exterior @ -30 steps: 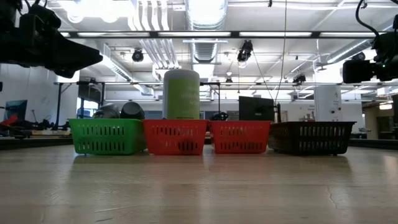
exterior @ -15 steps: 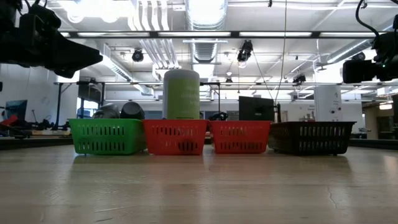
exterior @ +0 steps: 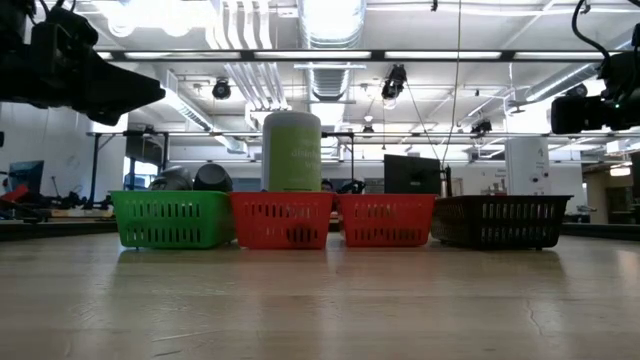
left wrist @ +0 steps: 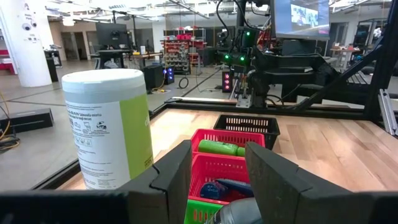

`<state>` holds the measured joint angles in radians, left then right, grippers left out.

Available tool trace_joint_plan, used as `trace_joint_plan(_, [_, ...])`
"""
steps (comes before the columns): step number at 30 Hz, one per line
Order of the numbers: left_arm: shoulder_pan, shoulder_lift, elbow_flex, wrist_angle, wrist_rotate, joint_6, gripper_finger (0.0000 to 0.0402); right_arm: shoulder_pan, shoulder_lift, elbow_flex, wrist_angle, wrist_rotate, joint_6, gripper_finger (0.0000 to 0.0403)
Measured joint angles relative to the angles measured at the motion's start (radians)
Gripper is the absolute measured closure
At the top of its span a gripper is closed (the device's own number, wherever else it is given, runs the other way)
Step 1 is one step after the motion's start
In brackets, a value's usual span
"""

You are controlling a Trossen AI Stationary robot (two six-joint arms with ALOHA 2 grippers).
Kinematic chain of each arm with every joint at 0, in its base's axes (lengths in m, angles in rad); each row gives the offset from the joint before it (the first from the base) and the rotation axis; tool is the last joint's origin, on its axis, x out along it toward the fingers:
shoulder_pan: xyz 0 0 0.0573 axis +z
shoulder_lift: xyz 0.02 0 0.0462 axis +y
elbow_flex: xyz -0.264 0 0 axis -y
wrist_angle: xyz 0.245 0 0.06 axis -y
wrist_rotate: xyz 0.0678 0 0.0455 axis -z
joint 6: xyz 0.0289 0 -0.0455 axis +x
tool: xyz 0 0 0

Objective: Pick & Place Travel size toiletries
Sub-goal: Return to Home Position

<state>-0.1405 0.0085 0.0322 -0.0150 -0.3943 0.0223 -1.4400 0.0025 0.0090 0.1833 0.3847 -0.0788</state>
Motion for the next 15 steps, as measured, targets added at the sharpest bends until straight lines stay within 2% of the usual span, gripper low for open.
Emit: trace_joint_plan(15, [0.0, 0.0, 0.0, 0.0, 0.0, 0.0, 0.0245, 0.0, 0.0, 0.0, 0.0, 0.0, 0.0, 0.0353])
